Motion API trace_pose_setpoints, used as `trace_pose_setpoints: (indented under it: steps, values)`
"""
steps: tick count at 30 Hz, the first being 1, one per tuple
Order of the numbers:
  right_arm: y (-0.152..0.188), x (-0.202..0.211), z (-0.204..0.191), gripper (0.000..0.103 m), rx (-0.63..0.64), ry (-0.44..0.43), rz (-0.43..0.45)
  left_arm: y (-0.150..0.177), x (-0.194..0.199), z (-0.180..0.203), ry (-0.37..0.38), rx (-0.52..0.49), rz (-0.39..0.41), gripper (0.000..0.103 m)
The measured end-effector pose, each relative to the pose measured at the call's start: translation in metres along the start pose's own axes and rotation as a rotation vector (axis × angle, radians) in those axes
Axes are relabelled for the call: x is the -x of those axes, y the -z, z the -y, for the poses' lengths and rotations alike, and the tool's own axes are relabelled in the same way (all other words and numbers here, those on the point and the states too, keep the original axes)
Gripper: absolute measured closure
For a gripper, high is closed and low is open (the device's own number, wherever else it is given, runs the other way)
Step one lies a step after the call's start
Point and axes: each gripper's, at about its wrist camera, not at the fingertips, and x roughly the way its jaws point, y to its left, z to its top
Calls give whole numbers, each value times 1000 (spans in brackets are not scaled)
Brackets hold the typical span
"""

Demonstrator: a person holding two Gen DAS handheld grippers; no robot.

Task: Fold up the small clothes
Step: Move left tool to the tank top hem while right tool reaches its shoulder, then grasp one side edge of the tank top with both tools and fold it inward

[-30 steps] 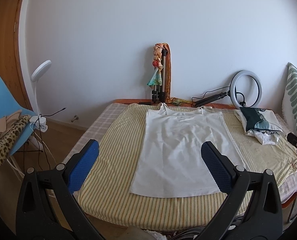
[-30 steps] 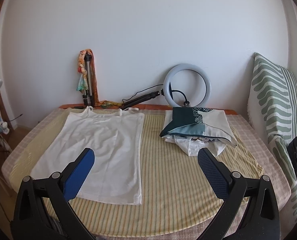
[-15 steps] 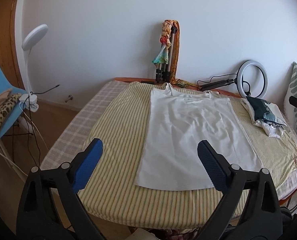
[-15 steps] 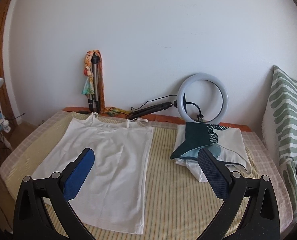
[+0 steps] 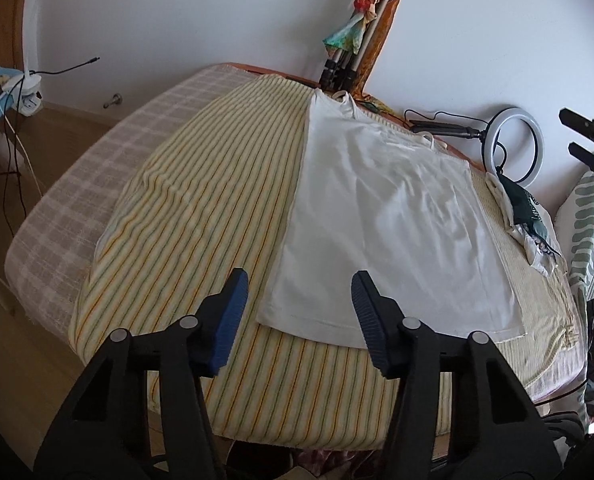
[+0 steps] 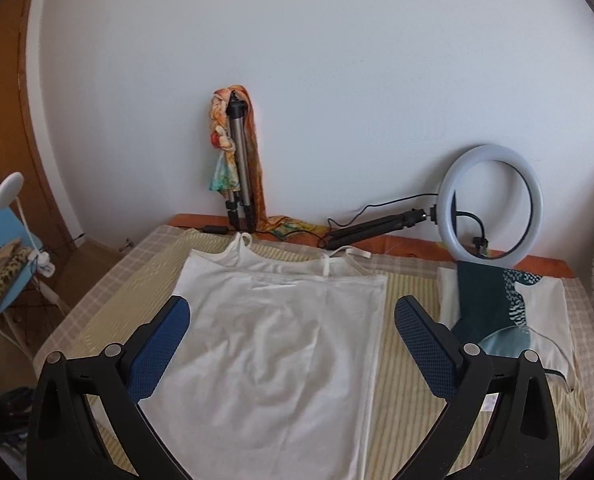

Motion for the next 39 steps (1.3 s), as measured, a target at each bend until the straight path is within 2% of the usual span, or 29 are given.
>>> trace_pose_setpoints:
  steps: [3,8,9,11,16,18,21,23,27,32,35,39]
  values:
    - [-7,-24,-16,5,13,-34,-39,3,-11,-5,12,10,-21,56]
    - [-20,-65,-42,5,12,-101,-114,6,-27,-11,15,12,-39,57]
    - [-23,-73,-48,6,11,-112,-128,7,-29,-12,11,10,-40,57]
    - [-28,-90,-63,17,22,-131,-160,8,-32,-11,-6,-12,-36,64]
    - [-35,-132,-95,20,38,-200,-226,8,-38,-13,-7,-33,-32,65]
    - [-36,-151,-104,28,32,-212,-262,7,-42,-15,-3,-27,-38,72]
    - [-36,-181,-113,30,9,-226,-312,10,-48,-15,10,-30,-50,78]
    - [-35,-200,-125,36,23,-229,-339,12,-51,-14,15,-38,-61,85]
    - [-30,-234,-145,40,54,-234,-395,14,-52,-11,3,-63,-38,92]
    - [-27,-278,-158,40,46,-218,-453,13,-50,-14,20,-46,-31,92]
    - [-25,-299,-166,40,56,-196,-477,14,-50,-13,23,-43,-39,80]
    - [-22,-322,-176,40,85,-170,-494,16,-53,-11,9,-79,-25,81]
